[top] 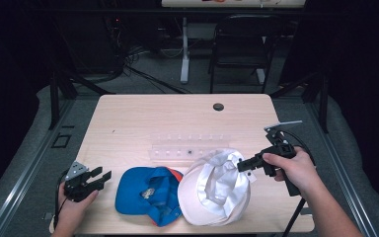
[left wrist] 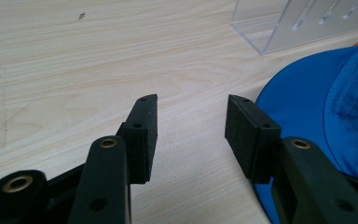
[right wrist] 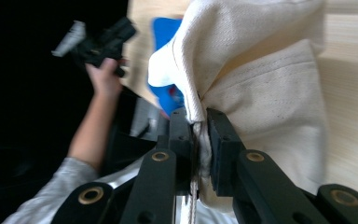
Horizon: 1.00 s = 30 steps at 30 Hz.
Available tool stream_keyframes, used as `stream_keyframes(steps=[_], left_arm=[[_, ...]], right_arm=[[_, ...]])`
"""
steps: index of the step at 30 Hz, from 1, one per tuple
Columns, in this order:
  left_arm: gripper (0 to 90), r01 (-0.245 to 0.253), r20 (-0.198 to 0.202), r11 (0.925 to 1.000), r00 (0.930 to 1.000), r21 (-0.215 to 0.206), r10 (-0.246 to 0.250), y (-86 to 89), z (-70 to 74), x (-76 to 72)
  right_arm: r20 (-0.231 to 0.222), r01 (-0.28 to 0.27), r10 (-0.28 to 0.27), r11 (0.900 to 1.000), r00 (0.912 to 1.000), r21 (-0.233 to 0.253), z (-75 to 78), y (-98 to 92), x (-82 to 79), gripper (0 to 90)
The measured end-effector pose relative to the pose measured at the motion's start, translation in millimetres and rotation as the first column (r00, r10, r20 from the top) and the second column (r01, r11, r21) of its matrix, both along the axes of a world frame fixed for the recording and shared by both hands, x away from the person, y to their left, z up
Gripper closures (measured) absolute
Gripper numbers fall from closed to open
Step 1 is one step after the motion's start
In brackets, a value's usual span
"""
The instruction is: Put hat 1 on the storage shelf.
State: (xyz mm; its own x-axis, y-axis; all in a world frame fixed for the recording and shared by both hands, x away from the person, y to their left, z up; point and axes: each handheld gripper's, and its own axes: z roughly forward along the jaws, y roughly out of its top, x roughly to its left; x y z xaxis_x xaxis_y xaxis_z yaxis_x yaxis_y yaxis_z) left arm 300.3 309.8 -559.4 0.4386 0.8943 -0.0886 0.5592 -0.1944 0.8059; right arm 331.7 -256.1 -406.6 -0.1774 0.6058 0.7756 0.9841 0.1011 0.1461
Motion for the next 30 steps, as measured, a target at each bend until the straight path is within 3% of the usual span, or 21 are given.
stream_keyframes(steps=[2, 6, 11, 15, 23, 30], left_arm=[[54.6, 0.000, 0.000, 1.0000, 1.0000, 0.000, 0.000, 0.0, 0.0, 0.0], [54.6, -0.001, 0.001, 1.0000, 1.0000, 0.000, 0.001, -0.3, 0.0, -0.2], [54.6, 0.000, 0.002, 1.0000, 1.0000, 0.000, 0.000, -0.2, 0.1, -0.3], [54.7, 0.000, 0.002, 1.0000, 1.0000, 0.001, 0.000, -0.2, 0.0, -0.1], [54.6, -0.002, 0.013, 1.0000, 0.9999, 0.003, 0.002, -2.0, -0.5, -0.4], [54.5, 0.005, 0.008, 0.9999, 1.0000, 0.014, -0.005, -2.9, -0.1, -0.3]], right_arm=[[0.008, 0.022, -0.022, 0.998, 0.9997, 0.062, 5.0, 1.1, -2.1, 82.1], [0.017, 0.011, -0.013, 0.994, 0.9998, 0.106, 10.0, 0.3, -3.2, 82.1], [0.018, 0.033, -0.036, 0.993, 0.9992, 0.116, 15.0, -0.3, -4.3, 82.1], [0.042, 0.028, -0.034, 0.991, 0.9985, 0.127, 21.9, -5.4, -4.7, 82.1], [0.068, 0.071, -0.084, 0.984, 0.9942, 0.165, 34.4, -15.7, -5.2, 82.1], [0.072, 0.115, -0.136, 0.963, 0.9880, 0.243, 41.4, -23.6, -0.6, 82.2]])
